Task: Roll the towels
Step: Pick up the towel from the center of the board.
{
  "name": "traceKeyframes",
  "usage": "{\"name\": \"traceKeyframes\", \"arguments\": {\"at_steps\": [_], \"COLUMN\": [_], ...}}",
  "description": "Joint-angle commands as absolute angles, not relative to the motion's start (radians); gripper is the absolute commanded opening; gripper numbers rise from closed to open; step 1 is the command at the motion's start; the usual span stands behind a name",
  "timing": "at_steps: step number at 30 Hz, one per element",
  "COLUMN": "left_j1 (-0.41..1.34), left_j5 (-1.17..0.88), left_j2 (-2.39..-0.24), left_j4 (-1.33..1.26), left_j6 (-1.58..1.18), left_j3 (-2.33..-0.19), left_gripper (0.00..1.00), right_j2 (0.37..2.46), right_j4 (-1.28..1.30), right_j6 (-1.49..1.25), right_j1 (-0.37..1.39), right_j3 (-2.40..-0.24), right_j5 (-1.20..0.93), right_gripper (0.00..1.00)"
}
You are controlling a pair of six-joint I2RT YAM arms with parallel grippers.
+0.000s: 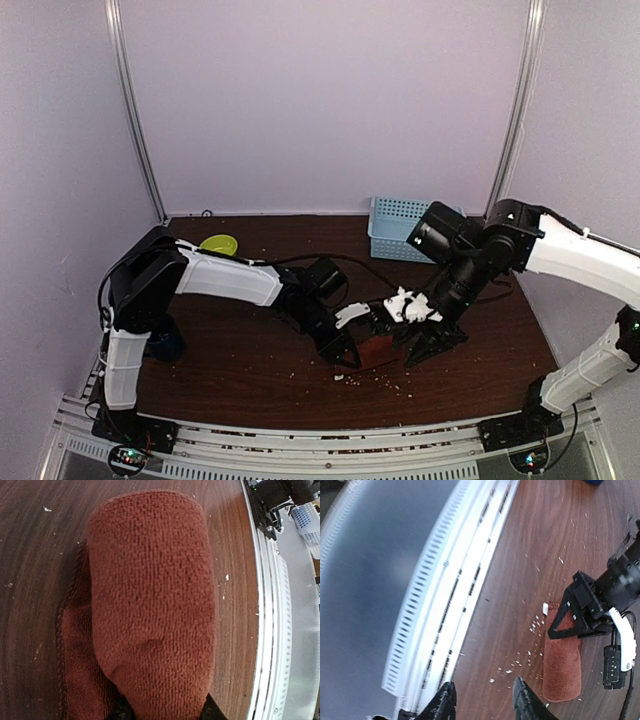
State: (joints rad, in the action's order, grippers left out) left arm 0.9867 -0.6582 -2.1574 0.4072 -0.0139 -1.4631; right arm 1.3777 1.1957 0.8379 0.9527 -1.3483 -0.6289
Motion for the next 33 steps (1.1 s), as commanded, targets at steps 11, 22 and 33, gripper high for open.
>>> {"name": "traceKeyframes", "arguments": {"at_steps": [11,22,33], "left_j1": [0.953,0.948,0.924], "left_j5": [-0.755,-0.779,-0.772], "left_j2": [-2.241,-2.269,-2.245], "left_j4": [0.513,0.522,0.530], "left_j6": [-0.057,-0.043,-0.022], "left_j3": [-1.452,-1.487,-1.468], "left_gripper": [0.31,0.30,0.32], "right_j2": [1.400,1.548,1.692], "right_j4": [0.524,0.256,0.276], "right_j6": [0.700,0.714,0.692], "right_j1": [1.134,1.144,1.142], "right_j3": [-0.929,-0.847,-0.849], "right_j5": [0.033,0.127,0.079], "right_gripper": [0.55,0.66,0.49]}}
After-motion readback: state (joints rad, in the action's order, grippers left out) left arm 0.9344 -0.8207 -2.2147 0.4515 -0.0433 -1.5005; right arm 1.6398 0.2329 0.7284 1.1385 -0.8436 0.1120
